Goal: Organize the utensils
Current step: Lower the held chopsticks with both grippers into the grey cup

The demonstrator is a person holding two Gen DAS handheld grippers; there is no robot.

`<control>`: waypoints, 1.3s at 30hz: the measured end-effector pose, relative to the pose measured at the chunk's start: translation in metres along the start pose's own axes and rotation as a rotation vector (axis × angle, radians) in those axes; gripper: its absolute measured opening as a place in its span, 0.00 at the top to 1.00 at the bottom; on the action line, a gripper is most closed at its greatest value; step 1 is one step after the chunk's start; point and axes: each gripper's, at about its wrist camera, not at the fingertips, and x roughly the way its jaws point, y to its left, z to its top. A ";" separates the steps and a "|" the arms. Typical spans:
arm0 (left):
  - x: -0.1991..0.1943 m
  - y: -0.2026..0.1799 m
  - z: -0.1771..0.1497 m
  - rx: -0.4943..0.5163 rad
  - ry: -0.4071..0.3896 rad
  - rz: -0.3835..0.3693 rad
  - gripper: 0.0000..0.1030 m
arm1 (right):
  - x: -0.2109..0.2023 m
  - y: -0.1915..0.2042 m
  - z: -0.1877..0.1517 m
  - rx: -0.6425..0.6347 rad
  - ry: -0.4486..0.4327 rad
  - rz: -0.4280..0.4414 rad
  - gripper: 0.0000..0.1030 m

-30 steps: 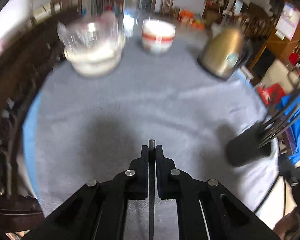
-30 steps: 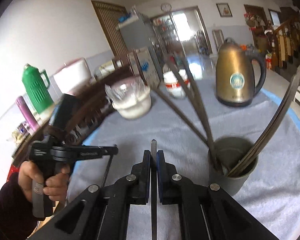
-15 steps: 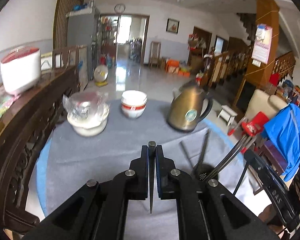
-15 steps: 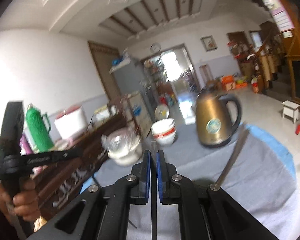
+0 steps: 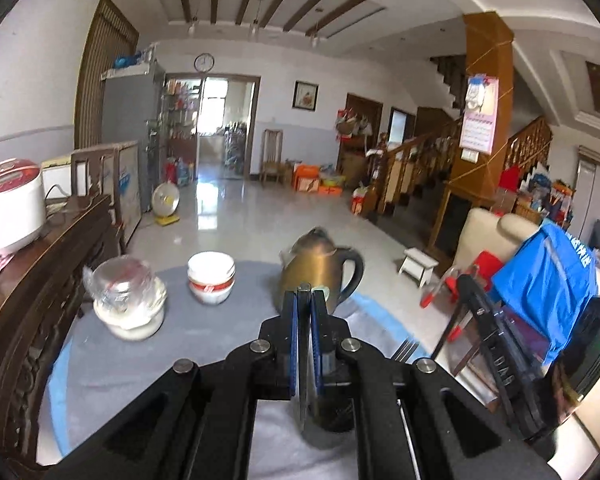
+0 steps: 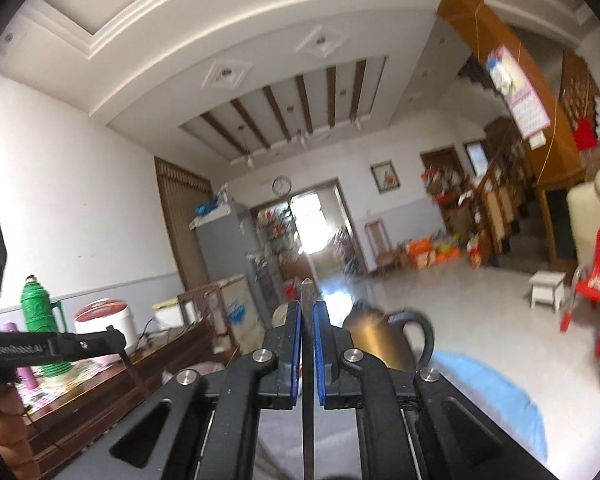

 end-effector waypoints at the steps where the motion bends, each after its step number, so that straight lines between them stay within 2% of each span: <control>1: 0.001 -0.004 0.002 -0.002 -0.009 -0.005 0.93 | 0.003 0.002 0.002 -0.016 -0.025 -0.020 0.93; 6: 0.013 -0.021 0.006 -0.013 -0.064 -0.009 0.93 | 0.017 0.004 0.004 -0.029 -0.063 -0.070 0.93; 11: 0.036 -0.029 -0.008 -0.022 -0.076 0.002 0.93 | 0.035 0.001 -0.011 -0.017 -0.057 -0.124 0.93; 19: 0.076 -0.023 -0.039 -0.066 0.021 0.037 0.93 | 0.045 -0.011 -0.035 0.020 -0.003 -0.146 0.93; 39: 0.080 -0.020 -0.060 -0.036 0.063 0.039 0.93 | 0.023 -0.014 -0.059 -0.008 0.094 -0.108 0.93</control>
